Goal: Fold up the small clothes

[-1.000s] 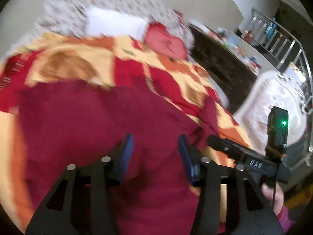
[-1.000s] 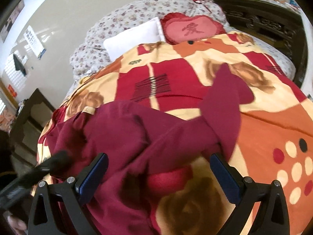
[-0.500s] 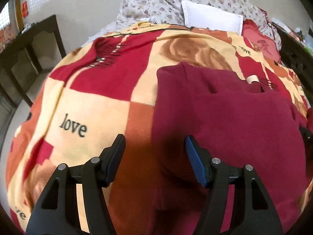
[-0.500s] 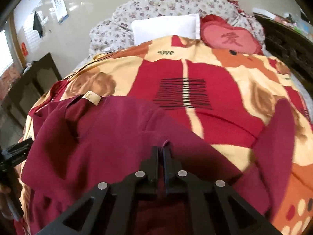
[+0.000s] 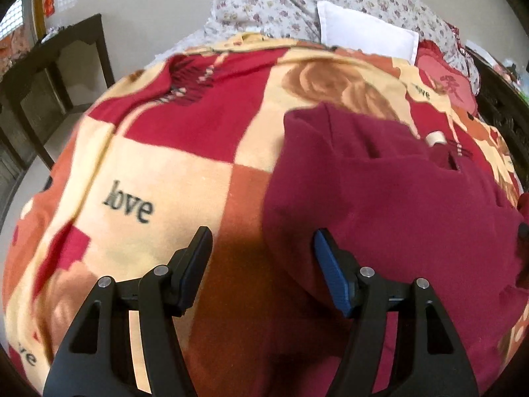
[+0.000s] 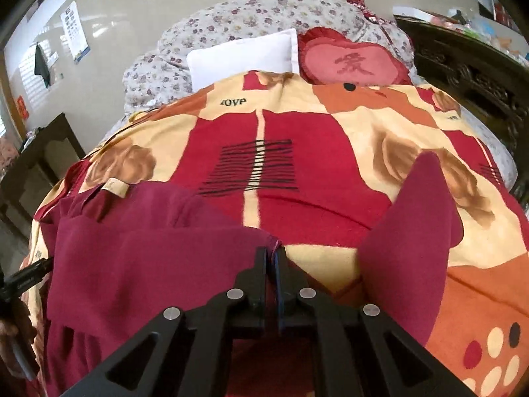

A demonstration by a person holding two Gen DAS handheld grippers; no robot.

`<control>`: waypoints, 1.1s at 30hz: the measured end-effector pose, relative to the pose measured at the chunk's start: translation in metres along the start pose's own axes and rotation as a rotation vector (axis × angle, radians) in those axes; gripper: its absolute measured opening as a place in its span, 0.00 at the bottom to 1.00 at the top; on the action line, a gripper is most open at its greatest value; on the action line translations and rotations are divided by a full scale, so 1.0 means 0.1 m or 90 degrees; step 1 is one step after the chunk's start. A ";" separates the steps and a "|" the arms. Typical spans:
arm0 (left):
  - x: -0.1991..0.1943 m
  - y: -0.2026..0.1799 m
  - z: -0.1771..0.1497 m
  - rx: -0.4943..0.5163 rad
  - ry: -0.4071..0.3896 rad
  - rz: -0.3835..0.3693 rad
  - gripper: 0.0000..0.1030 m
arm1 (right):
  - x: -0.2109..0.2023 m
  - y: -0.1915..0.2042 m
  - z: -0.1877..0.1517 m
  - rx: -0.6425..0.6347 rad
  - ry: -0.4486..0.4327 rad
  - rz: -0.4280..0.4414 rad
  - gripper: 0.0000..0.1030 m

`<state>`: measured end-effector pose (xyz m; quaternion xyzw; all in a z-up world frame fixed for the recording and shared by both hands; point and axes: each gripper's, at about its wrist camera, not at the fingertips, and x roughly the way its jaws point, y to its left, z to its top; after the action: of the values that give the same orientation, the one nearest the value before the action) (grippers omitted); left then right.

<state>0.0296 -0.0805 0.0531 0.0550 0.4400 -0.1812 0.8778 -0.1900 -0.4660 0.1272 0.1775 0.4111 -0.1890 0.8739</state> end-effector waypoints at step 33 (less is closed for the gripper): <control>-0.36 0.09 -0.60 -0.014 0.035 -0.048 0.64 | -0.43 0.57 -0.58 -0.007 0.041 0.140 0.44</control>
<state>-0.0318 -0.0476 0.0448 0.0339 0.4676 -0.2079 0.8585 -0.2263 -0.3816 0.1346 0.2224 0.4180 -0.0837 0.8768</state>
